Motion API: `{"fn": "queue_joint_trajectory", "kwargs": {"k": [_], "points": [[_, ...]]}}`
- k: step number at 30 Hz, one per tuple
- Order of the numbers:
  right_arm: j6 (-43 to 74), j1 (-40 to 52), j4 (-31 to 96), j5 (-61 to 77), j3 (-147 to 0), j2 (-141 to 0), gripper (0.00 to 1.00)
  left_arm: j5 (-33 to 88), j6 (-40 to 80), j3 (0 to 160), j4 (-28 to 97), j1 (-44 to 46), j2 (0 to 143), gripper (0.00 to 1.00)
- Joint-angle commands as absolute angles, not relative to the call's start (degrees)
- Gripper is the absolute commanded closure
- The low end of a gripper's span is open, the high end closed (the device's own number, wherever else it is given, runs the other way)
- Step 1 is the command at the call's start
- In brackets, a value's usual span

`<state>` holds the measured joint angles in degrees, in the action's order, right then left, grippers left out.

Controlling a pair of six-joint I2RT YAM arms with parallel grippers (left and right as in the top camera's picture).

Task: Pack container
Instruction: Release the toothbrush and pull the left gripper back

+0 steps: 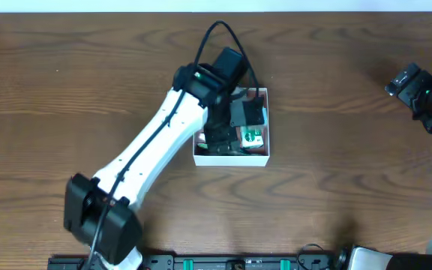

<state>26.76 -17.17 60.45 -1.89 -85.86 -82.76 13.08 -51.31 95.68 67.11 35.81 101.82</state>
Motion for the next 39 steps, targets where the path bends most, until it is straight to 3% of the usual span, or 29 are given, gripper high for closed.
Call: {"fn": "queue_joint_trajectory", "kwargs": {"k": [1,6,21,27,39], "points": [[27.4,-17.2,60.5,-1.9,-86.5,-82.8,0.01,11.2,-51.6,95.9,67.4,39.0,94.3,0.02],[27.4,-17.2,60.5,-1.9,-86.5,-82.8,0.01,3.6,-51.6,95.9,67.8,43.9,85.4,0.02],[27.4,-17.2,60.5,-1.9,-86.5,-82.8,0.01,3.6,-51.5,95.9,81.1,47.1,69.1,0.02],[27.4,-17.2,60.5,-1.9,-86.5,-82.8,0.01,2.9,-23.1,95.9,88.1,47.0,65.4,0.02],[27.4,-17.2,60.5,-1.9,-86.5,-82.8,0.01,0.5,10.1,95.8,89.9,47.0,59.0,0.02]]}}
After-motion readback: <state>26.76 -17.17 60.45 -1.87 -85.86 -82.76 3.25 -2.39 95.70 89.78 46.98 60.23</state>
